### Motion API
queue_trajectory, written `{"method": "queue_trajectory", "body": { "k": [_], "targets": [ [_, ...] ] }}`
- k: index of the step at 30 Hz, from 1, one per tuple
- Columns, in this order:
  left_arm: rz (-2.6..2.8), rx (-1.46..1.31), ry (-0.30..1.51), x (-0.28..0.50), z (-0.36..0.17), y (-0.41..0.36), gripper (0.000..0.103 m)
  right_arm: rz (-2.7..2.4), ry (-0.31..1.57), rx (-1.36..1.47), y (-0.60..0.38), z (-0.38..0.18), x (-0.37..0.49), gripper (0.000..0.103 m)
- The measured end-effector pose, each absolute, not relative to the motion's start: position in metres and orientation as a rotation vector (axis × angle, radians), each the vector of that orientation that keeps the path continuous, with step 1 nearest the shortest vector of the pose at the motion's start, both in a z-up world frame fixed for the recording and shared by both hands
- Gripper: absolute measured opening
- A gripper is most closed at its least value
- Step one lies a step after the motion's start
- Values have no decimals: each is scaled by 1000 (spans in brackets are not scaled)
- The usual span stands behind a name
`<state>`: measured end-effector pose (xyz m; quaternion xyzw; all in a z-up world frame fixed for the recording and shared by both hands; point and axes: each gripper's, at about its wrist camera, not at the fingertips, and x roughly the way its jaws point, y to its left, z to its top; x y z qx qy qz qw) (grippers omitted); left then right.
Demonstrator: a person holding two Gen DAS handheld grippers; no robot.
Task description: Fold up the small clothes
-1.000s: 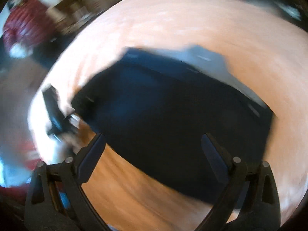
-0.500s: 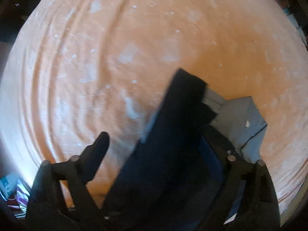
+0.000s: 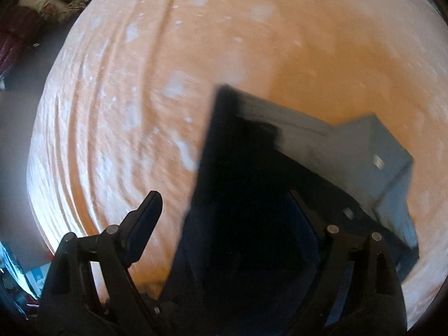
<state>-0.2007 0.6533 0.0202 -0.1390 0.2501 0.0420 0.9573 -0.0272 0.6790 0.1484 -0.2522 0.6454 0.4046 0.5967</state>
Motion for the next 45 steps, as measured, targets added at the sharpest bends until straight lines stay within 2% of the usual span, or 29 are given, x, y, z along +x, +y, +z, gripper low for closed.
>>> {"method": "queue_trajectory", "body": {
  "k": [1, 2, 3, 5, 9, 14, 20, 24, 34, 37, 40, 45],
  "targets": [
    [85, -282, 509, -201, 20, 652, 9, 953, 1479, -598, 683, 143, -29, 73],
    [84, -280, 513, -200, 19, 652, 10, 949, 1458, -615, 681, 135, -28, 34],
    [84, -276, 518, -200, 19, 652, 10, 950, 1470, -577, 672, 127, -22, 21],
    [70, -279, 536, -197, 21, 651, 10, 966, 1429, -495, 652, 127, -12, 14],
    [9, -234, 533, -186, 44, 626, 10, 1012, 1349, -334, 574, 147, 4, 13],
    [-188, -105, 517, -151, 86, 535, 11, 980, 1348, -124, 444, 167, 43, 13],
    [-359, 10, 601, -118, 81, 431, 11, 922, 1398, 99, 307, 128, 73, 13],
    [-400, 66, 696, -97, 60, 389, 13, 920, 1441, 173, 275, 89, 85, 13],
    [-384, 159, 852, -70, 20, 355, 25, 1014, 1421, 317, 243, 66, 111, 14],
    [-376, 155, 862, -75, 27, 356, 29, 1006, 1446, 399, 234, 66, 103, 23],
    [-398, 132, 817, -105, 49, 361, 29, 1015, 1440, 418, 219, 85, 75, 47],
    [-367, 112, 705, -197, 87, 392, 31, 1052, 1426, 364, 190, 109, -1, 53]
  ]
}}
